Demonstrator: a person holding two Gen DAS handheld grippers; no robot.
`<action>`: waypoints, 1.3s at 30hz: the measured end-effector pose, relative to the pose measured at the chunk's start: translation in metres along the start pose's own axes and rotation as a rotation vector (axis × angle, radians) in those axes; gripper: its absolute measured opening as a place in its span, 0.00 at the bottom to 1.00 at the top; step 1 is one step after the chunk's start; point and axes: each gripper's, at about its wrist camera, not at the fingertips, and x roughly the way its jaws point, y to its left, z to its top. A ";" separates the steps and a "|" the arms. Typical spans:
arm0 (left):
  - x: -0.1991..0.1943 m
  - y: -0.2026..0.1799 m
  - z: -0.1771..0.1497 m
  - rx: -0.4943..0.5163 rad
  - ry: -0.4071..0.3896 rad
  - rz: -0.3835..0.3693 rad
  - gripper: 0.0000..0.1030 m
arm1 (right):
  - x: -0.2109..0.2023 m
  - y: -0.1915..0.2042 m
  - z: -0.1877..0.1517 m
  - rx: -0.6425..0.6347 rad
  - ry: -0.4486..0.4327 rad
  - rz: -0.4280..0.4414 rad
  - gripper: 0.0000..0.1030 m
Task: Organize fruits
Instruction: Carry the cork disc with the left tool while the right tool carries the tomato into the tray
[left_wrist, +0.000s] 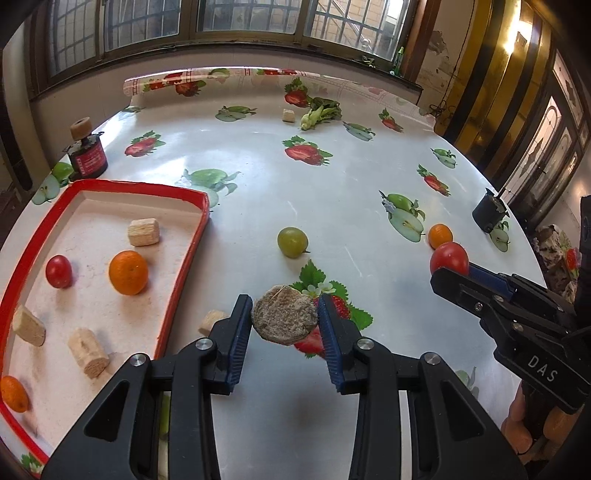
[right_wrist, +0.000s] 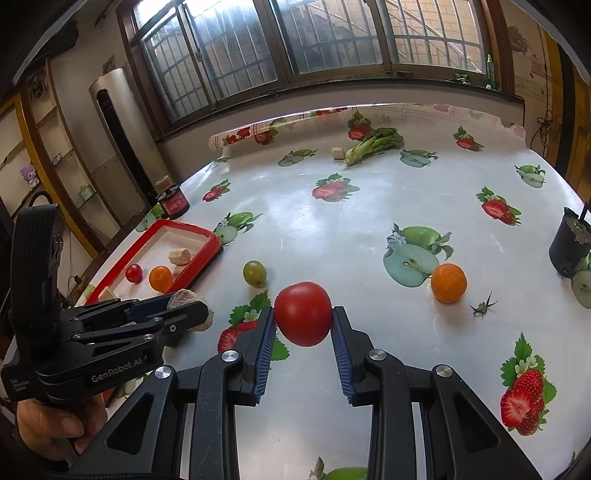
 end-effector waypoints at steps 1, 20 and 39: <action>-0.004 0.002 -0.002 -0.001 -0.004 0.005 0.33 | 0.000 0.003 0.000 -0.004 0.000 0.006 0.30; -0.055 0.057 -0.029 -0.080 -0.063 0.085 0.33 | 0.003 0.075 -0.001 -0.115 0.006 0.099 0.30; -0.076 0.107 -0.053 -0.163 -0.072 0.158 0.33 | 0.013 0.123 0.003 -0.186 0.018 0.156 0.30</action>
